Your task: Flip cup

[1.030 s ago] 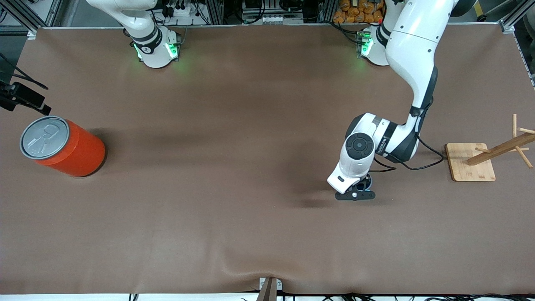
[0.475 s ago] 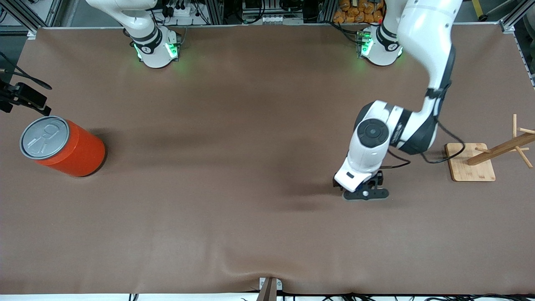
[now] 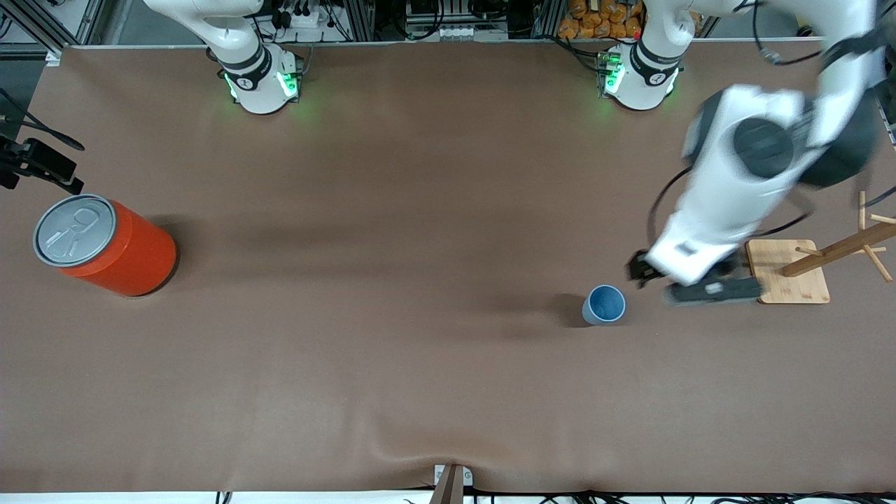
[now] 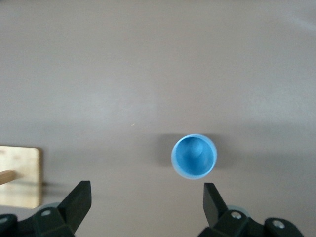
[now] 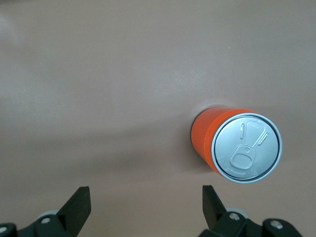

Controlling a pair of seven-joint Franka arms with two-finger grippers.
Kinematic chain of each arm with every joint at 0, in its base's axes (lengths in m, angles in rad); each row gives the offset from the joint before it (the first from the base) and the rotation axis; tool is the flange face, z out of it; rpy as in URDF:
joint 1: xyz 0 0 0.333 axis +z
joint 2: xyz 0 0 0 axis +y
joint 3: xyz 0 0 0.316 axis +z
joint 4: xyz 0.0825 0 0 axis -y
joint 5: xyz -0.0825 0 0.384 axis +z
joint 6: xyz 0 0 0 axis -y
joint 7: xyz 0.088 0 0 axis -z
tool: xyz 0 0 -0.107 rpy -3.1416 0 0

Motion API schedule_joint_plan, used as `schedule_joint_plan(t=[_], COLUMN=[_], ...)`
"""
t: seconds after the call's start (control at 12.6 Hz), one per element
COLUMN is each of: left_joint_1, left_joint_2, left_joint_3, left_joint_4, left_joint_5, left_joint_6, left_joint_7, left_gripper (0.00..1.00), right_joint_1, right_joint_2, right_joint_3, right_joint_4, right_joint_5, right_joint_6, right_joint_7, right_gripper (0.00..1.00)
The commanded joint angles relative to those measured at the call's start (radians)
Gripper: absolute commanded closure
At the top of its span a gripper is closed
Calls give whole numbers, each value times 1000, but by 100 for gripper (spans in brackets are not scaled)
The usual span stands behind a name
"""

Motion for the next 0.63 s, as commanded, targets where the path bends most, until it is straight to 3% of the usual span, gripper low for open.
schedule_joint_plan(t=[0.0, 0.32, 0.55], left_joint_1=[128, 119, 125], left_joint_2=[-144, -313, -298], left_joint_3=[-8, 17, 3], left_joint_4=[-59, -158, -52], left_joint_5=[-103, -103, -91], left_joint_6=[-123, -240, -343], left_joint_7=[216, 241, 270], left_gripper=[0, 0, 0], right_joint_1=[-30, -31, -30], right_joint_2=[2, 1, -1], right_joint_3=[1, 3, 4], right_joint_4=[9, 9, 9], right_joint_5=[44, 49, 49], right_joint_6=[-3, -6, -12], right_joint_7=[-15, -15, -13], right_gripper=[0, 0, 0])
